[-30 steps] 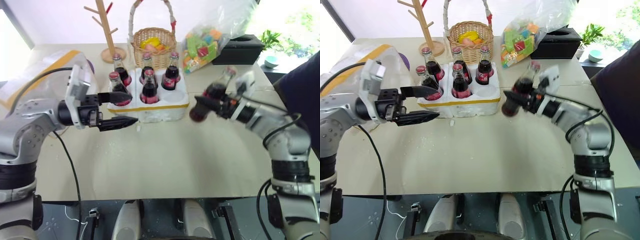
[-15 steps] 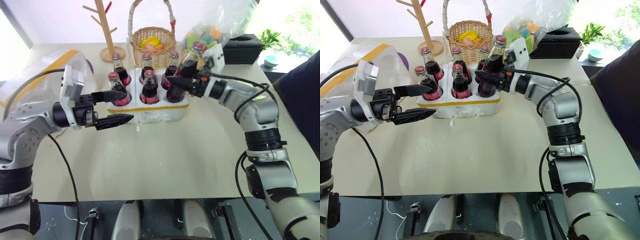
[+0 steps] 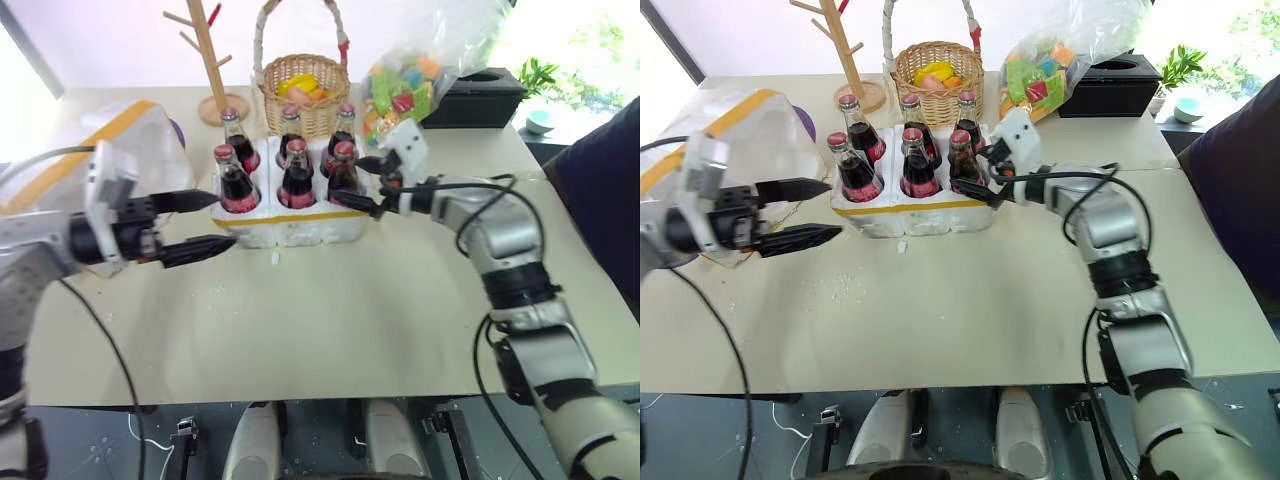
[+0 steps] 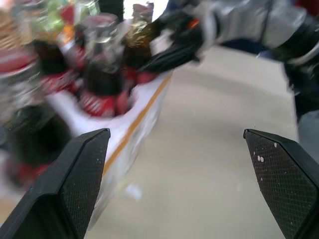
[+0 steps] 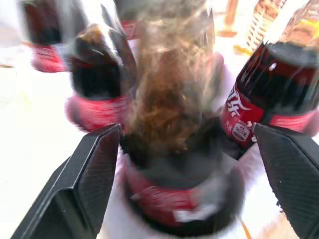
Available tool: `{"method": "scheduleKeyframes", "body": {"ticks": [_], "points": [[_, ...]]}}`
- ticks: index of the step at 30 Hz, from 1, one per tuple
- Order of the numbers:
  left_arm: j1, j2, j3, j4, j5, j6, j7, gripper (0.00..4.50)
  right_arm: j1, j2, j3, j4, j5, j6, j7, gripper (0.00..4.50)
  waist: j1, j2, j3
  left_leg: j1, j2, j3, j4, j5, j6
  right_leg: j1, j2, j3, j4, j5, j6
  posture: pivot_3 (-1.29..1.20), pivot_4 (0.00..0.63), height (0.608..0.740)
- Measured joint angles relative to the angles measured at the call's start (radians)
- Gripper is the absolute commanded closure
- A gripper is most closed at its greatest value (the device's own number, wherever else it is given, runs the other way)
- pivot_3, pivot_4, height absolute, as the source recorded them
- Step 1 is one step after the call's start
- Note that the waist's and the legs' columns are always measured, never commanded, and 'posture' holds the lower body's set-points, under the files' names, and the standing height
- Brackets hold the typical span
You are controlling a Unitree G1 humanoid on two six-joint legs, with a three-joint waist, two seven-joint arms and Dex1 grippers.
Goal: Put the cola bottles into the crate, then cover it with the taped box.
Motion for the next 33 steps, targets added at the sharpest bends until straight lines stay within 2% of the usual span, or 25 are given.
{"method": "scheduleKeyframes", "body": {"ticks": [3,5,9,12,14,17,20,23,25,29,33], "points": [[0.133,0.164,0.183,0.090,0.042,0.007,-0.129,0.00,0.062,-0.150,-0.124,-0.198,0.128,0.144,0.060,0.06,0.000,0.000,0.000,-0.001,0.000,0.001,-0.001,0.000,0.000,-0.002,0.000,0.000,-0.001,-0.002,-0.003,0.00,0.150,0.740],[0.208,0.232,0.286,0.148,0.088,0.006,-0.209,0.00,0.078,-0.216,-0.196,-0.288,0.212,0.226,0.083,0.06,-0.002,0.001,0.000,0.001,0.001,0.002,-0.001,0.000,-0.001,-0.002,-0.001,0.000,-0.001,-0.003,-0.005,0.00,0.150,0.740],[0.406,0.341,0.472,0.363,0.273,-0.062,-0.389,0.00,0.124,-0.352,-0.335,-0.396,0.383,0.385,0.123,0.06,-0.004,0.001,0.000,0.002,0.004,0.005,-0.001,-0.001,-0.001,-0.004,-0.001,0.000,-0.001,-0.004,-0.009,0.00,0.150,0.740],[0.525,0.411,0.502,0.550,0.383,-0.193,-0.442,0.00,0.123,-0.375,-0.383,-0.423,0.456,0.431,0.123,0.06,-0.004,0.001,0.000,0.002,0.007,0.008,-0.002,-0.001,-0.001,-0.007,-0.001,-0.001,-0.001,-0.003,-0.011,0.00,0.150,0.740],[0.527,0.464,0.461,0.690,0.417,-0.290,-0.454,0.00,0.109,-0.375,-0.398,-0.427,0.512,0.455,0.116,0.06,-0.004,0.001,0.000,0.001,0.008,0.010,-0.002,-0.002,-0.003,-0.009,-0.001,-0.001,-0.001,-0.003,-0.012,0.00,0.150,0.740],[0.352,0.524,0.284,0.877,0.437,-0.402,-0.450,0.00,0.082,-0.372,-0.414,-0.431,0.604,0.478,0.114,0.06,0.003,0.001,0.000,0.000,0.009,0.011,-0.003,-0.003,-0.005,-0.013,-0.002,-0.001,-0.002,-0.003,-0.012,0.00,0.150,0.740],[0.017,0.496,0.018,1.002,0.509,-0.467,-0.423,0.00,0.078,-0.370,-0.417,-0.436,0.650,0.485,0.105,0.06,0.007,0.001,0.000,-0.002,0.009,0.014,-0.003,-0.002,-0.003,-0.010,-0.001,-0.001,-0.001,-0.002,-0.012,0.00,0.150,0.740],[-0.379,0.366,-0.239,1.161,0.678,-0.513,-0.407,0.00,0.102,-0.382,-0.404,-0.438,0.652,0.480,0.094,0.06,0.022,0.000,-0.001,-0.001,0.009,0.016,-0.001,-0.001,-0.002,-0.009,0.000,0.000,0.001,0.000,-0.008,0.00,0.150,0.740],[-0.533,0.294,-0.349,1.257,0.776,-0.544,-0.383,0.00,0.120,-0.385,-0.404,-0.444,0.652,0.479,0.080,0.06,0.026,-0.002,-0.001,-0.001,0.010,0.016,0.001,-0.001,-0.002,-0.009,0.002,0.000,0.002,0.002,-0.005,0.00,0.150,0.740],[-0.724,0.223,-0.468,1.422,0.921,-0.603,-0.326,0.00,0.151,-0.392,-0.419,-0.461,0.666,0.479,0.044,0.06,0.023,-0.009,-0.002,-0.001,0.011,0.016,0.001,-0.001,-0.002,-0.009,0.002,0.000,0.001,0.002,-0.005,0.00,0.150,0.740],[-0.803,0.185,-0.504,1.485,0.983,-0.632,-0.284,0.00,0.201,-0.398,-0.455,-0.492,0.695,0.481,0.007,0.06,0.024,-0.009,-0.002,-0.001,0.011,0.016,0.001,-0.001,-0.001,-0.009,0.002,0.001,0.001,0.001,-0.006,0.00,0.150,0.740]]}}
